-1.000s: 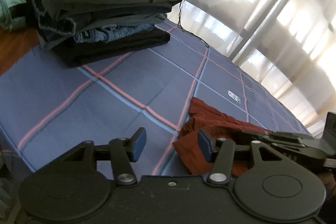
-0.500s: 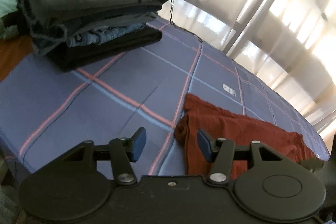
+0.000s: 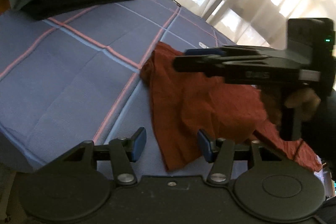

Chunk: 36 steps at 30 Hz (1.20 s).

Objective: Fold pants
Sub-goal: 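Grasp the red pants waist with the left gripper while the right gripper grasps beside it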

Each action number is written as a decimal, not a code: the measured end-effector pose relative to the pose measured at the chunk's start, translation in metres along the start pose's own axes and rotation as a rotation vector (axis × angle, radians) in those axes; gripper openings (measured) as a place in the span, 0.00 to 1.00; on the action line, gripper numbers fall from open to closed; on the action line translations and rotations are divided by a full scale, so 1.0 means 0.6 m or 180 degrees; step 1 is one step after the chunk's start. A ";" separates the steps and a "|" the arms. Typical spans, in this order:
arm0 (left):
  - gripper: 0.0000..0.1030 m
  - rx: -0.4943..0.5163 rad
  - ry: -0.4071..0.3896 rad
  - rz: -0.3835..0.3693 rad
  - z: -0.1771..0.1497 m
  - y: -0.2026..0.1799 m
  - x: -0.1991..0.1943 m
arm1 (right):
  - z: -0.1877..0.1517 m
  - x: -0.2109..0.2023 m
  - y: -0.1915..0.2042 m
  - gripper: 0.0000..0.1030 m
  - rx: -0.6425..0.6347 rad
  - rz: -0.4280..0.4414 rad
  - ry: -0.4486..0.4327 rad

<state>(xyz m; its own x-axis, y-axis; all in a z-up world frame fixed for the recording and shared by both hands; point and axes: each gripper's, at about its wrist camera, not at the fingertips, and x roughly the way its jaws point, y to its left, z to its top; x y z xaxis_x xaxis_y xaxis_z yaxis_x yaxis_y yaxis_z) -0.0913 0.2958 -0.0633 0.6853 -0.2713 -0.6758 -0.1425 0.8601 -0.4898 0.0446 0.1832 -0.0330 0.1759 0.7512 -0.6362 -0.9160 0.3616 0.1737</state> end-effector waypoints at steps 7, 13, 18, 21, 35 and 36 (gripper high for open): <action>1.00 0.0019 -0.0032 0.0046 0.009 0.006 0.010 | 0.000 0.036 -0.013 0.10 -0.0087 0.0163 0.0179; 1.00 0.0009 -0.0061 0.0049 0.021 0.008 0.023 | 0.002 -0.018 -0.026 0.09 0.0136 0.0275 -0.0136; 1.00 0.0121 -0.0051 -0.0012 0.025 -0.002 0.038 | 0.008 -0.037 -0.030 0.12 0.0142 0.0261 -0.0196; 1.00 0.0204 0.0052 -0.0044 0.024 -0.005 0.047 | 0.004 -0.026 -0.031 0.23 0.0180 0.0258 -0.0162; 1.00 0.0347 -0.0011 0.0041 0.008 -0.018 0.000 | -0.002 -0.009 -0.013 0.60 -0.0047 0.0248 -0.0073; 1.00 0.0349 -0.0008 0.0043 0.007 -0.018 0.001 | -0.001 -0.006 -0.012 0.69 -0.0056 0.0239 -0.0075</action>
<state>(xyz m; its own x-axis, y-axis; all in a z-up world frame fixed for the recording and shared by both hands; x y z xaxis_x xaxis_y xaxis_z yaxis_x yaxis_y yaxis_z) -0.0863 0.2882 -0.0561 0.6856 -0.2583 -0.6806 -0.0730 0.9058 -0.4173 0.0501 0.1777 -0.0325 0.1147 0.7886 -0.6041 -0.9331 0.2941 0.2068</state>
